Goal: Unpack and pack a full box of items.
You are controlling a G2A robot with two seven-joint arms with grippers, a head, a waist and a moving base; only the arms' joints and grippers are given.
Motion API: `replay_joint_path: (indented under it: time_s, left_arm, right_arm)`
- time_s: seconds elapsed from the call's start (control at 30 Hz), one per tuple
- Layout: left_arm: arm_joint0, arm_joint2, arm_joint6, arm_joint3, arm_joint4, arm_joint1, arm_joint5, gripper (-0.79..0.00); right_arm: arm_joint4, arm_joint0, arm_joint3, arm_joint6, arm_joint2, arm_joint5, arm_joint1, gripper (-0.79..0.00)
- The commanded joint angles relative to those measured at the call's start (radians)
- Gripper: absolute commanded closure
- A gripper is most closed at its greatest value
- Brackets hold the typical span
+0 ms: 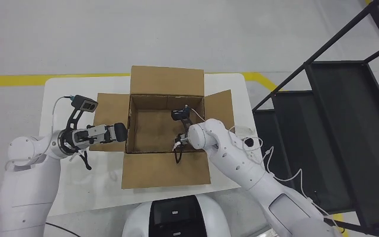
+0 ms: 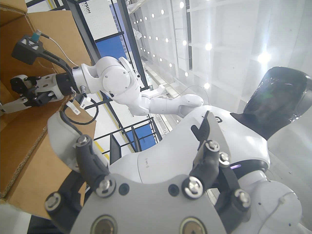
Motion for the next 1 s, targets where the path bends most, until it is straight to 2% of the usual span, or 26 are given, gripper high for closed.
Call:
replay_joint_path:
  time_s: [0.0,0.67,0.73,0.8,0.9,0.97]
  left_arm:
    - [0.0,0.0,0.0,0.0,0.0,0.0,0.0,-0.785]
    - [0.0,0.0,0.0,0.0,0.0,0.0,0.0,-0.785]
    - [0.0,0.0,0.0,0.0,0.0,0.0,0.0,-0.785]
    - [0.0,0.0,0.0,0.0,0.0,0.0,0.0,-0.785]
    - [0.0,0.0,0.0,0.0,0.0,0.0,0.0,-0.785]
    - [0.0,0.0,0.0,0.0,0.0,0.0,0.0,-0.785]
  right_arm:
    - [0.003,0.007,0.019,-0.007,-0.002,0.004,-0.003,-0.363]
    - [0.05,0.074,0.194,-0.048,-0.06,0.01,-0.05,-0.336]
    - [0.052,0.081,0.208,-0.052,-0.063,0.011,-0.054,-0.292]
    - [0.058,0.086,0.221,-0.057,-0.062,0.016,-0.057,-0.126]
    - [0.063,0.091,0.235,-0.063,-0.06,0.017,-0.061,-0.006]
    - [0.064,0.094,0.242,-0.066,-0.058,0.018,-0.063,0.0]
